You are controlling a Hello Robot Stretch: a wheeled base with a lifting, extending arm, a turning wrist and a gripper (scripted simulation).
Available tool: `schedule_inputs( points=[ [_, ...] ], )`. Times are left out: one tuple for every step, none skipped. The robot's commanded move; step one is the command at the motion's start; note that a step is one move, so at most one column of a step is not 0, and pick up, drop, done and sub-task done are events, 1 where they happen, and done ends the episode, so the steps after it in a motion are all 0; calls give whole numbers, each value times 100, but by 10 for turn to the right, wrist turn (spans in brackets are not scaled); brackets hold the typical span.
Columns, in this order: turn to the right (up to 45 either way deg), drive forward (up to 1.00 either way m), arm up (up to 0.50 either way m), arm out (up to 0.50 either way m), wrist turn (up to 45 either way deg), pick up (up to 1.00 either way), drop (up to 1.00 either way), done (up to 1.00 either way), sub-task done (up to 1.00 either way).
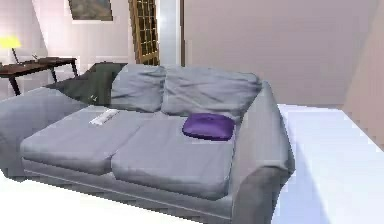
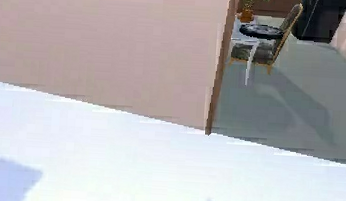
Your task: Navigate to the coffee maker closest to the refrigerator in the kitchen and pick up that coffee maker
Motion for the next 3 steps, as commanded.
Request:
schedule_inputs(
  points=[
    [450,0,0,0,0,0,0,0,0],
    [450,0,0,0,0,0,0,0,0],
    [390,0,0,0,0,0,0,0,0]
  ],
)
